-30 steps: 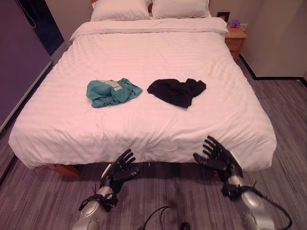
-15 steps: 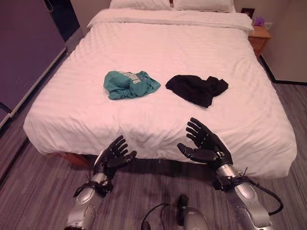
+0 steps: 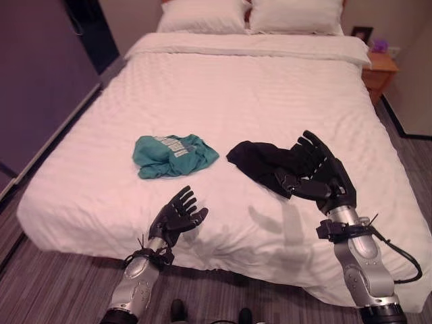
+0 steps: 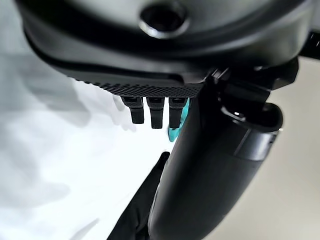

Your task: Pick up bed clothes into laundry basket.

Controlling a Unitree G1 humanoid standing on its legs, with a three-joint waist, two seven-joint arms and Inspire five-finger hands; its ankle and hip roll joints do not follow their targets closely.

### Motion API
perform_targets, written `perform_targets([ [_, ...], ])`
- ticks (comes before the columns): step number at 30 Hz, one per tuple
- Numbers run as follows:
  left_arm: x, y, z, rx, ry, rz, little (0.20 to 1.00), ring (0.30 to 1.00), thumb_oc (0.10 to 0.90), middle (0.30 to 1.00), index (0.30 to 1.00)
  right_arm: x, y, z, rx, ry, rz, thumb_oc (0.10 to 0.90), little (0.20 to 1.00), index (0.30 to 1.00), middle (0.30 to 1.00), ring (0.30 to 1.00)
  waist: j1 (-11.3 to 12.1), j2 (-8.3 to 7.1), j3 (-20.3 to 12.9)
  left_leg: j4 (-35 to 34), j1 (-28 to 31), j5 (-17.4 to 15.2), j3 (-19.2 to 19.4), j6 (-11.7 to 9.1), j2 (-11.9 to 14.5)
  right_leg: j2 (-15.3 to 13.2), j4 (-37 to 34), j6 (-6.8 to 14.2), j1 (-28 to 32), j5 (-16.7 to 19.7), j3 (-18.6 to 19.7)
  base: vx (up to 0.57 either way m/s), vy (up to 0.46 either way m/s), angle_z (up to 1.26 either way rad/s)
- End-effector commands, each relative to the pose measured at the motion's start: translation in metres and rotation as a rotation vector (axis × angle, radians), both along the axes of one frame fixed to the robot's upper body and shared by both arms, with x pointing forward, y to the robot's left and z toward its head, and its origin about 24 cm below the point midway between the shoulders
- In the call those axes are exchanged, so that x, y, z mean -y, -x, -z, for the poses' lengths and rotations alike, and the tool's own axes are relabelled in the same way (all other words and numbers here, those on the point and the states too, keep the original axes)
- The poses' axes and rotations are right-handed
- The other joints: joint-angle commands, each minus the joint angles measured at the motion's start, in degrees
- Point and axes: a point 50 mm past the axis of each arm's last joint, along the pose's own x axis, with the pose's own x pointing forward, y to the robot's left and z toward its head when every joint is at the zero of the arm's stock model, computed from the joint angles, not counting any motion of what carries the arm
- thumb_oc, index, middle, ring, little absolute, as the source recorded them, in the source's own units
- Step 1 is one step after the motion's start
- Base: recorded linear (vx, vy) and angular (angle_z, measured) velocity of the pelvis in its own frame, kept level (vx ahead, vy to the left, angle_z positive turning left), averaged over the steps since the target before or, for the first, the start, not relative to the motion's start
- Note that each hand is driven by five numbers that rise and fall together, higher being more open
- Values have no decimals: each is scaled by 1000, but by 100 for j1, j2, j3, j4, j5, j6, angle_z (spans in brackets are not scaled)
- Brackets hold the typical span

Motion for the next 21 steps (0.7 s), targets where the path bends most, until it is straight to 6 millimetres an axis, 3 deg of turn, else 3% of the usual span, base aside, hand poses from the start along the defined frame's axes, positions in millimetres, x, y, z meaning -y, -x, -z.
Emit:
perform_targets([
  [1,-17,-30,-69,333,-22,1,900,900,800,900,900,-8,1,-64,327,76,-48,800,900,900,900,900,189,-150,-464,154,605,-191,153,29,-269,-605,56,714,-19,219,-27,193,170,-24],
  [5,-29,-27,-79,373,-50,0,900,900,800,900,900,8,-4,-64,258,250,-34,800,900,900,900,900,251,-201,-615,-226,884,-205,345,158,-415,-665,43,806,-39,240,35,128,129,-9],
  [8,-38,-19,-78,367,-55,34,900,900,800,900,900,46,-12,-77,118,629,9,800,900,900,900,900,314,-282,-639,-226,919,-264,414,237,-481,-702,69,862,-65,280,85,68,68,-3],
  [10,-38,-12,-75,355,-53,82,900,900,800,900,900,71,-13,-99,44,953,81,800,900,900,900,900,326,-341,-650,-226,914,-276,456,245,-512,-712,70,897,-89,322,111,51,53,6],
  [14,-29,-5,-64,310,-13,148,900,900,800,900,900,118,-24,-133,-78,1126,268,800,900,900,900,900,375,-441,-684,-226,869,-305,487,240,-559,-747,30,975,-109,382,44,51,35,-5],
  [16,-28,-4,-64,305,-8,151,900,900,800,900,900,122,-25,-139,-85,1162,292,800,900,900,900,900,356,-442,-681,-226,845,-305,484,235,-566,-752,29,985,-128,396,41,12,7,-5],
  [17,-26,-5,-60,290,-6,159,900,900,800,900,900,133,-26,-145,-120,1218,354,800,900,900,900,900,366,-468,-674,-226,813,-313,478,233,-577,-758,25,1002,-144,402,18,0,0,0],
  [21,-21,-3,-55,269,3,168,900,900,800,900,900,138,-31,-150,-152,1294,402,800,900,900,900,900,381,-476,-660,-226,787,-311,455,238,-583,-752,8,1014,-151,408,-34,9,0,-3],
])
